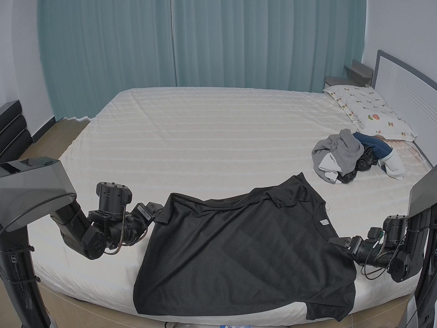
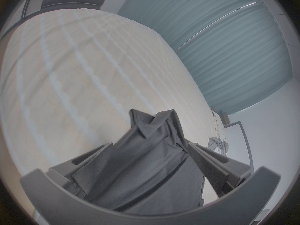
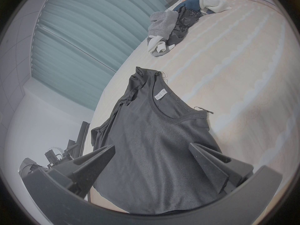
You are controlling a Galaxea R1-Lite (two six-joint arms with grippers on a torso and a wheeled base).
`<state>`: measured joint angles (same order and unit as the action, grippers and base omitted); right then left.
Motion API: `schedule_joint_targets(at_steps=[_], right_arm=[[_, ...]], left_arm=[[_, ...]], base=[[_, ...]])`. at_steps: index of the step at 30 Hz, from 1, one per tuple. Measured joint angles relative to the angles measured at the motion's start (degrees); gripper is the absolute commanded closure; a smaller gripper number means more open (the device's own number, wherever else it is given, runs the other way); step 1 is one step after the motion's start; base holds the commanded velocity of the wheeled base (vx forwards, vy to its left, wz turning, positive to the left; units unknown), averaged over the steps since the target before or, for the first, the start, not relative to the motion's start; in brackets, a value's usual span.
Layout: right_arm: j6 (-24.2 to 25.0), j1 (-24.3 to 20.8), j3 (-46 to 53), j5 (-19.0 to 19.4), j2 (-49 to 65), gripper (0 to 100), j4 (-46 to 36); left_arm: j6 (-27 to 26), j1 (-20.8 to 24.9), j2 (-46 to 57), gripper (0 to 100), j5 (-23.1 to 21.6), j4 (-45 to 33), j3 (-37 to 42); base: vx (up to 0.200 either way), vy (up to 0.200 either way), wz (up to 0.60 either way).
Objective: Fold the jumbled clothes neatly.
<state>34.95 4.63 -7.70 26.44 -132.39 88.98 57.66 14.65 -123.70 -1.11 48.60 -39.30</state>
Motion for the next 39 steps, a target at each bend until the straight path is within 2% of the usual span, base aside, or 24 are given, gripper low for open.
schedule_joint_targets(at_steps=[6,9,27,28,35,39], right_arm=[[0.9,-0.5,-0.1,0.0,-0.4,0,0.0],[1.1,-1.2,-0.1,-0.1,-0.7,0,0.0],[1.8,-1.6,-2.1,-0.8,-1.5,0,0.0],[1.8,-1.6,-2.1,-0.8,-1.5,0,0.0],[1.9,-1.9,-2.0,-0.8,-1.5,0,0.0],[2.2,-2.0,-2.0,-0.8,-1.4,0,0.0]], left_arm=[[-0.4,0.1,-4.4,0,0.3,-0.3,-7.1],[-2.5,0.4,-6.8,0,0.5,-0.4,-9.8],[-3.5,0.2,-14.3,0,1.3,-0.4,-17.9],[-3.5,0.1,-14.9,100,1.5,-0.4,-18.8],[-3.4,-1.4,-17.5,100,5.8,1.7,-22.8],[-3.4,-2.2,-18.0,100,7.7,7.3,-23.5]], base=[[0.000,0.000,0.00],[0.000,0.000,0.00],[0.000,0.000,0.00],[0.000,0.000,0.00],[0.000,0.000,0.00],[0.000,0.000,0.00]])
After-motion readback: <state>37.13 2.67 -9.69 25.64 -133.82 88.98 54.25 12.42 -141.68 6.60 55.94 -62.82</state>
